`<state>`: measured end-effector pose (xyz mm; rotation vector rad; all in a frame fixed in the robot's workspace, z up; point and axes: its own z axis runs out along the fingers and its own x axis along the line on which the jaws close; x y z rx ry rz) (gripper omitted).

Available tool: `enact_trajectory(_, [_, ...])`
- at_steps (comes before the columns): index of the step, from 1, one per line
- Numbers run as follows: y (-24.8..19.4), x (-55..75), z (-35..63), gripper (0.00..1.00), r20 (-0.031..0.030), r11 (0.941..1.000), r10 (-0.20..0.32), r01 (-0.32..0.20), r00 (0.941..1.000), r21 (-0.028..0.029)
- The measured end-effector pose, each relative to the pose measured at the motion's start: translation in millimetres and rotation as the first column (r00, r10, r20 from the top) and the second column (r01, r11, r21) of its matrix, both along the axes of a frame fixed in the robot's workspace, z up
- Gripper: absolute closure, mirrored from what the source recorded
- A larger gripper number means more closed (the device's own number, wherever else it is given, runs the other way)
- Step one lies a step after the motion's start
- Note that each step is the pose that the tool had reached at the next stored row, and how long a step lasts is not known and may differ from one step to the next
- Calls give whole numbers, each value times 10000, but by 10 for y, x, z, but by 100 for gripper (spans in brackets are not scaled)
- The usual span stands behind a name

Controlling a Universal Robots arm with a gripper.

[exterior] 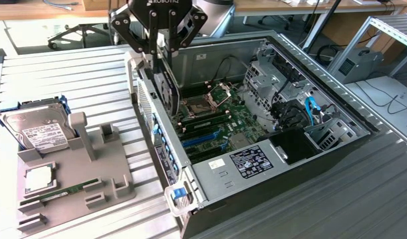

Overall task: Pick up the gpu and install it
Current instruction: 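Pick up the gpu and move the gpu toward the slot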

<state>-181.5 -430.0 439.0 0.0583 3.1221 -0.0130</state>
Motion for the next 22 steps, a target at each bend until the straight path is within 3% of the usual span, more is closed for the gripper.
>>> enact_trajectory(22, [0,149,-54,73,-55,10000,0,0,10000,-15])
